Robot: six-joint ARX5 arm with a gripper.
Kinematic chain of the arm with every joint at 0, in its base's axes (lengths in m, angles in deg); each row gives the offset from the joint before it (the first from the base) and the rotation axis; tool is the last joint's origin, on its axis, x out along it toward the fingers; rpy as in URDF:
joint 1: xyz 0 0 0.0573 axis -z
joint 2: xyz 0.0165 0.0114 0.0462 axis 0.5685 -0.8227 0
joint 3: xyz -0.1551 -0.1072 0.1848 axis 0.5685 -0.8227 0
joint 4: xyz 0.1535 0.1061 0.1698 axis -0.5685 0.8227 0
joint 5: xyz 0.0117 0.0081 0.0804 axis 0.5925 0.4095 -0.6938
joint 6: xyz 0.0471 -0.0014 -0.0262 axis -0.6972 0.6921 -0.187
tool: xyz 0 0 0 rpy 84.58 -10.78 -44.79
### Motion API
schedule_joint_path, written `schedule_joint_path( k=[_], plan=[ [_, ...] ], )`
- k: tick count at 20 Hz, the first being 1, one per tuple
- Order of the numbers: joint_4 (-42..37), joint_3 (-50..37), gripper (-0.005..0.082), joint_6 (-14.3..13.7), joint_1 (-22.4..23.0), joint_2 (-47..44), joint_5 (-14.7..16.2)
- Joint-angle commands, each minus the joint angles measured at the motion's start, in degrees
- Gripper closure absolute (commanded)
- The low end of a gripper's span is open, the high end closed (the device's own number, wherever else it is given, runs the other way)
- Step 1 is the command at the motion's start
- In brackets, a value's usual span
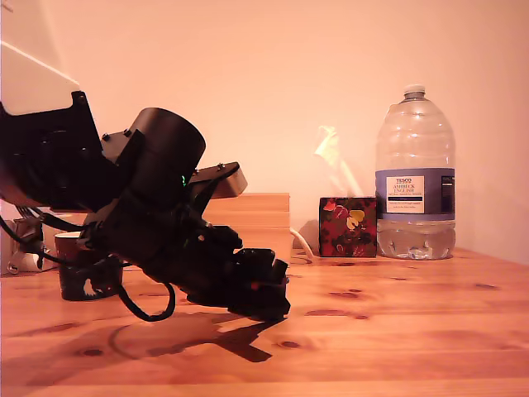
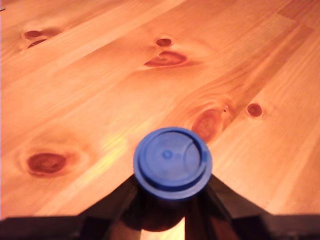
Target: Pick up the coffee capsules from the table one by one and drop them inside the nearest coffee cup
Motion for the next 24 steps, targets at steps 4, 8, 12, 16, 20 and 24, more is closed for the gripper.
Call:
schedule_joint_path(
  k=[4, 8, 12, 16, 20, 24],
  plan=[
    [0.6, -0.5, 0.0625, -0.2, 0.4, -1.4, 0.1],
    [6.5, -0.5, 0.0625, -0.3, 0.3, 4.2, 0.1],
    [13.9, -0.5, 0.0625, -1.4, 0.2, 10.8, 0.1],
    [20.4, -0.5, 0.0624, -1.4, -1.2, 16.9, 0.1],
    [25.2, -0.5, 0.0625, -1.4, -4.3, 22.4, 0.1],
    [29.6, -0.5, 0.0625, -1.4, -8.8, 26.7, 0.0]
  ],
)
